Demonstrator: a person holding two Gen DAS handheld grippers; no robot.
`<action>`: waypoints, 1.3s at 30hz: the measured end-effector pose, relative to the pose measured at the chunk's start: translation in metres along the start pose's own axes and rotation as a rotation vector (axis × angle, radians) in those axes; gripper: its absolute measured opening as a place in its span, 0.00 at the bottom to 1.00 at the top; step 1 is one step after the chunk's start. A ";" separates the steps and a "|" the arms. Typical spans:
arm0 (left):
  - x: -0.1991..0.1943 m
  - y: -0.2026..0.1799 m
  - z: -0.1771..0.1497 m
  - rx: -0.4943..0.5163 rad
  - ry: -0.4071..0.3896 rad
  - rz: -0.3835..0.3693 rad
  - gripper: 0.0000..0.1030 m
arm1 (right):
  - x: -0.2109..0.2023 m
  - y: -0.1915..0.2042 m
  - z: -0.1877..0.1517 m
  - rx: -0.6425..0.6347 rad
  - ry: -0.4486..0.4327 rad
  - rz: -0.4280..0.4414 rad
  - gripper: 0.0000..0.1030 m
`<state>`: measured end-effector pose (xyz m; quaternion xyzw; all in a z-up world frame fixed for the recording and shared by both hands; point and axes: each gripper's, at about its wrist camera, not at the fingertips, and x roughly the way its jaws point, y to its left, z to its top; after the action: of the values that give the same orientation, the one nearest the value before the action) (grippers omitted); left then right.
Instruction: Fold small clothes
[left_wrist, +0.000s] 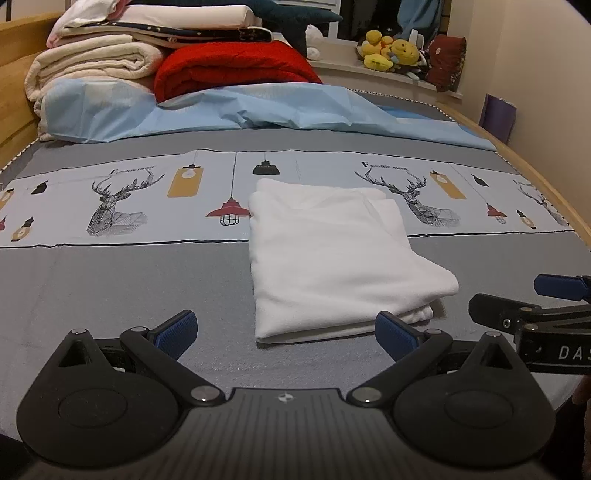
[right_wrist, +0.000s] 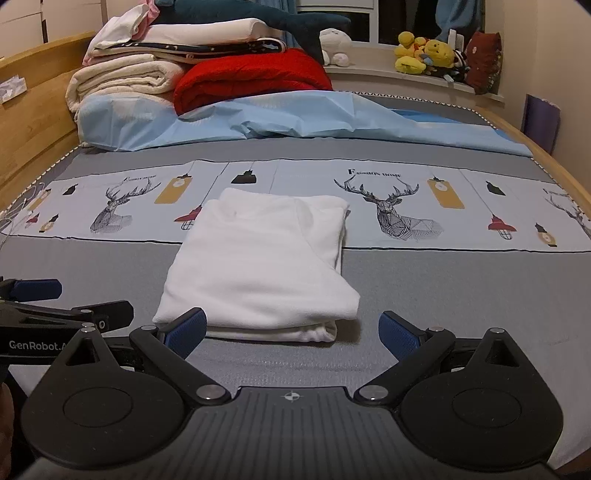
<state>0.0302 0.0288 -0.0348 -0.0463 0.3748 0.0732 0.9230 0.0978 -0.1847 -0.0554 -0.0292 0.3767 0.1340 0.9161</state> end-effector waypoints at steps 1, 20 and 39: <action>0.000 -0.001 0.000 0.002 -0.001 -0.002 0.99 | 0.000 0.001 0.000 -0.003 0.000 0.000 0.96; 0.000 -0.002 -0.002 0.009 -0.006 -0.014 0.99 | -0.001 0.004 0.000 -0.014 -0.004 0.003 0.96; 0.000 -0.002 -0.002 0.020 -0.009 -0.020 0.99 | -0.001 0.004 0.000 -0.014 -0.005 0.003 0.96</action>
<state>0.0293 0.0262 -0.0363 -0.0405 0.3708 0.0605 0.9258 0.0959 -0.1808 -0.0548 -0.0348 0.3737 0.1379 0.9166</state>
